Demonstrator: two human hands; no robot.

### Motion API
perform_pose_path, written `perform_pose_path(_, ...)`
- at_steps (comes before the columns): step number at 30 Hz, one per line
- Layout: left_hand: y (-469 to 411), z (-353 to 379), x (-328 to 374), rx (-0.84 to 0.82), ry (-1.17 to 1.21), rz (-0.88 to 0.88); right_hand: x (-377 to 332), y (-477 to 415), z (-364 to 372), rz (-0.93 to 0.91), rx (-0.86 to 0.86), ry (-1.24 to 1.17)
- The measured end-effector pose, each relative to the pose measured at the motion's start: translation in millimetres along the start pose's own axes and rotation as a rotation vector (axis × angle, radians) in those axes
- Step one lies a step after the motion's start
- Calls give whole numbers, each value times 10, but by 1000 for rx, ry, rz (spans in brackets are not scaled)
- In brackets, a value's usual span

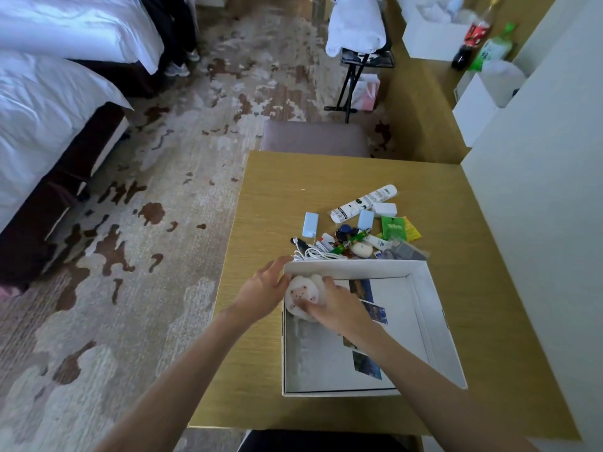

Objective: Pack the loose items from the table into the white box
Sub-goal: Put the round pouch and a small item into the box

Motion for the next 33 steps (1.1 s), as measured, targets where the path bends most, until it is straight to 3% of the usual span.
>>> perform_pose_path(6, 32, -31, 26, 45, 6, -23, -2, -22, 83, -20, -232, -584)
perform_pose_path(7, 35, -37, 30, 54, 9, -32, 6, -37, 82, -37, -264, -516)
perform_pose_path(10, 47, -39, 50, 57, 12, -45, 68, -93, 65, -172, -224, 43)
perform_pose_path(12, 68, -43, 67, 44, 16, -36, 11, -62, 0, -256, -163, 173)
perform_pose_path(16, 48, -70, 81, 6, 24, -34, -27, -14, -277, -343, 4, 178)
perform_pose_path(21, -156, -122, 74, 2, 28, -57, 88, -176, -822, -274, 26, -71)
perform_pose_path(25, -500, -170, 92, 89, -2, -44, 218, -504, -1155, -248, 87, -178)
perform_pose_path(29, -879, 0, 84, 43, -20, -28, 391, -914, -1081, -201, 53, -119)
perform_pose_path(33, -1308, 326, -64, -26, -46, -170, 455, -1241, -748, -232, -80, 51)
Point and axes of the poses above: each hand's wrist, its own y-axis away from the middle knuckle, its own z-axis out of the palm, x = y × z, the point moved 7 cm from there along -y, towards the middle knuckle, and after that the axes turned 15 degrees about x, right-handed, at the moved point
